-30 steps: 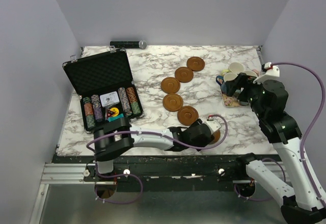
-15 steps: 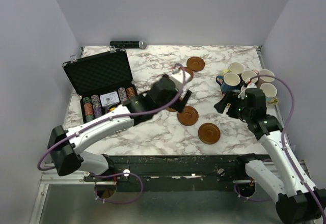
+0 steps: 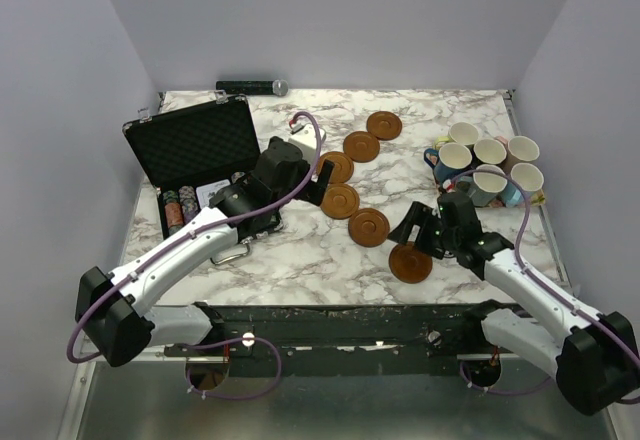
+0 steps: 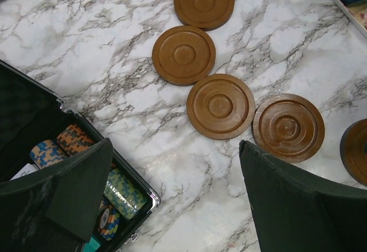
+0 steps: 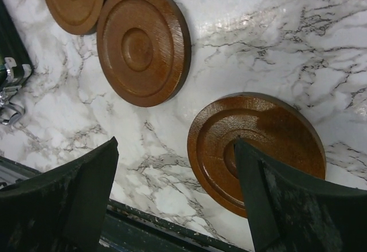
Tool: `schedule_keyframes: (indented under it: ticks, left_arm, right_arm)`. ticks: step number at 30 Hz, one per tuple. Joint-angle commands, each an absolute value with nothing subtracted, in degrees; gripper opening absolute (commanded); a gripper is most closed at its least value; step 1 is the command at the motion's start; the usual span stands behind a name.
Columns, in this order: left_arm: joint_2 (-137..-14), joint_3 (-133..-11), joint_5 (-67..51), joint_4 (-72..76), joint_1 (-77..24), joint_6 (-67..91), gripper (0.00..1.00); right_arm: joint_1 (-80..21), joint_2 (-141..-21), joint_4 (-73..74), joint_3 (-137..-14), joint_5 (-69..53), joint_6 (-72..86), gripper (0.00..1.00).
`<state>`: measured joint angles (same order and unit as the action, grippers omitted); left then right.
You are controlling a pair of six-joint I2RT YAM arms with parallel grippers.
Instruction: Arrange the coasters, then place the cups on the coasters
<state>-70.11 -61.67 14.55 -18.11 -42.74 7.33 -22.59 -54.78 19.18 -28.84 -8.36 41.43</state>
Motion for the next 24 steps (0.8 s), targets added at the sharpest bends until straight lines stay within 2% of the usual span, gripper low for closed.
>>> schedule_keyframes:
  ticks: [1, 24]
  left_arm:
    - [-71.0, -61.9, 14.4, -17.8, -42.7, 7.1, 0.99]
    - [-73.7, -62.1, 14.7, -17.8, -42.7, 6.8, 0.99]
  right_arm:
    - [-23.6, -56.5, 12.9, -26.0, -5.6, 44.9, 0.89]
    - [-27.1, -57.1, 14.9, -23.1, -1.8, 48.5, 0.89]
